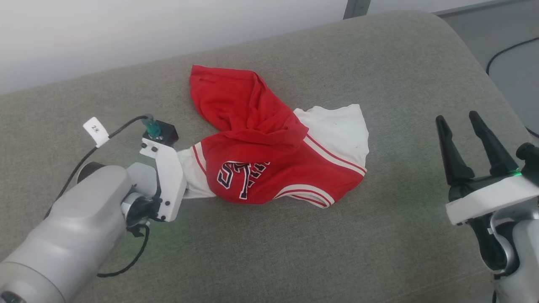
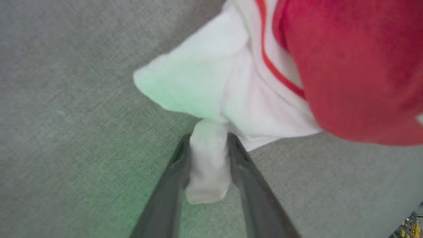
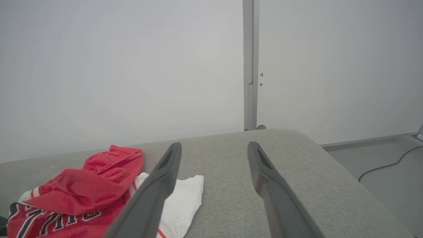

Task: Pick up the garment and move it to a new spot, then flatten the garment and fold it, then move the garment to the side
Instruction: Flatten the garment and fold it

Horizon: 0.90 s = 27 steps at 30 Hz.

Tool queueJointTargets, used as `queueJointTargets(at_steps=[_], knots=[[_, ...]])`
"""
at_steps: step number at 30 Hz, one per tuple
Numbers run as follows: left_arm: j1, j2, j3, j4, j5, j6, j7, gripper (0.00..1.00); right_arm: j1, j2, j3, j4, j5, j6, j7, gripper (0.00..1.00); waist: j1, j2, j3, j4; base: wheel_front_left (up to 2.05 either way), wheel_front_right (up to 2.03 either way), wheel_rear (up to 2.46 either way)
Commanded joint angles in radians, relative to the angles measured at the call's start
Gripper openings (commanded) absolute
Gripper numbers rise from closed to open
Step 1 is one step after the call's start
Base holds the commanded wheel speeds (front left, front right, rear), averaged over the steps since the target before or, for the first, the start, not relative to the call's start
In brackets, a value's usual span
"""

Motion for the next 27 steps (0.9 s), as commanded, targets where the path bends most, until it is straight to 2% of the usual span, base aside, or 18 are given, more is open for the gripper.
queueJointTargets(at_steps=[1, 6, 10, 11, 16, 21, 22, 27], knots=[[0.023, -0.009, -0.001, 0.026, -0.010, -0.003, -0.004, 0.00, -0.011, -0.004, -0.007, 0.000, 0.003, 0.000, -0.007, 1.00, 0.0000, -0.0001, 0.001, 0.003, 0.00, 0.00, 0.00], [-0.002, -0.010, 0.010, 0.058, -0.017, -0.011, -0.009, 0.00, 0.008, -0.009, -0.027, 0.002, 0.000, 0.000, -0.006, 1.00, 0.0000, -0.0001, -0.009, 0.028, 0.00, 0.00, 0.00], [-0.021, 0.005, 0.035, 0.061, -0.038, 0.008, -0.011, 0.00, 0.022, -0.008, -0.047, -0.006, -0.008, 0.000, 0.001, 1.00, 0.0000, -0.0001, -0.025, 0.057, 0.00, 0.00, 0.00], [-0.017, 0.020, 0.053, 0.053, -0.050, 0.032, -0.003, 0.00, 0.030, -0.007, -0.057, -0.011, -0.013, 0.000, 0.008, 1.00, 0.0000, -0.0001, -0.035, 0.072, 0.00, 0.00, 0.00], [0.019, 0.101, 0.094, -0.004, -0.100, 0.091, 0.016, 0.00, 0.050, 0.001, -0.078, -0.023, -0.021, 0.000, 0.023, 1.00, 0.0000, -0.0001, -0.058, 0.109, 0.00, 0.00, 0.00], [0.084, 0.215, 0.141, -0.113, -0.161, 0.196, 0.054, 0.00, 0.066, 0.006, -0.096, -0.042, -0.026, 0.000, 0.038, 1.00, 0.0000, -0.0001, -0.069, 0.136, 0.00, 0.00, 0.00], [0.084, 0.215, 0.141, -0.113, -0.161, 0.196, 0.054, 0.00, 0.066, 0.006, -0.096, -0.042, -0.026, 0.000, 0.038, 1.00, 0.0000, -0.0001, -0.069, 0.136, 0.00, 0.00, 0.00], [0.195, 0.340, 0.153, -0.254, -0.203, 0.323, 0.103, 0.00, 0.068, 0.012, -0.101, -0.054, -0.027, 0.000, 0.049, 1.00, 0.0000, -0.0001, -0.066, 0.143, 0.00, 0.00, 0.00]])
